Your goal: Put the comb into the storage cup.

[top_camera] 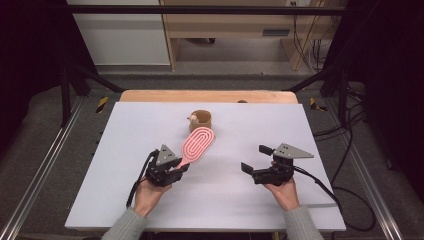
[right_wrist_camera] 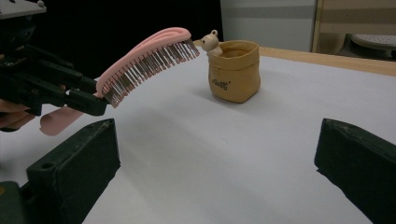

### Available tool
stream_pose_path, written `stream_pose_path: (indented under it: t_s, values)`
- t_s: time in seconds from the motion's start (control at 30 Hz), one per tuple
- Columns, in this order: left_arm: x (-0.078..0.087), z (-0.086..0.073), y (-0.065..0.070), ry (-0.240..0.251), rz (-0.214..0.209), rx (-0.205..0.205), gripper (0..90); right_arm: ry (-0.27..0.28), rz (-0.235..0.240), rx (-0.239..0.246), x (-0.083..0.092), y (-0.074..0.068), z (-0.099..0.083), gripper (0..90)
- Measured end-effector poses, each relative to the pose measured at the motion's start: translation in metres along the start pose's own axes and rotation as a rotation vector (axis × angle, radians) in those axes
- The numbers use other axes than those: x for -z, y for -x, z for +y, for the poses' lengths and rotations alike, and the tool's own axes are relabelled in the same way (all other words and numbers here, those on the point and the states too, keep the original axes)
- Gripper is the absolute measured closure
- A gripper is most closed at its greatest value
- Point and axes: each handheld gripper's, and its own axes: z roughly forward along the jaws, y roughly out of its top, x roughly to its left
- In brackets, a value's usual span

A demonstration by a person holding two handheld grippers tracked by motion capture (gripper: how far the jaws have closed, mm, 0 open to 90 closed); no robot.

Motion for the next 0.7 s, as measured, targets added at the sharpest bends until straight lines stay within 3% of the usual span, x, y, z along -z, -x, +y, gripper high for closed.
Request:
stream_pose_path:
  t_s: [0.7]
  values:
    - [-0.002,0.002,0.007,0.028,0.007,0.02,68.7,0.014,0.03,-0.02,-0.011,-0.012,0.011,0.6]
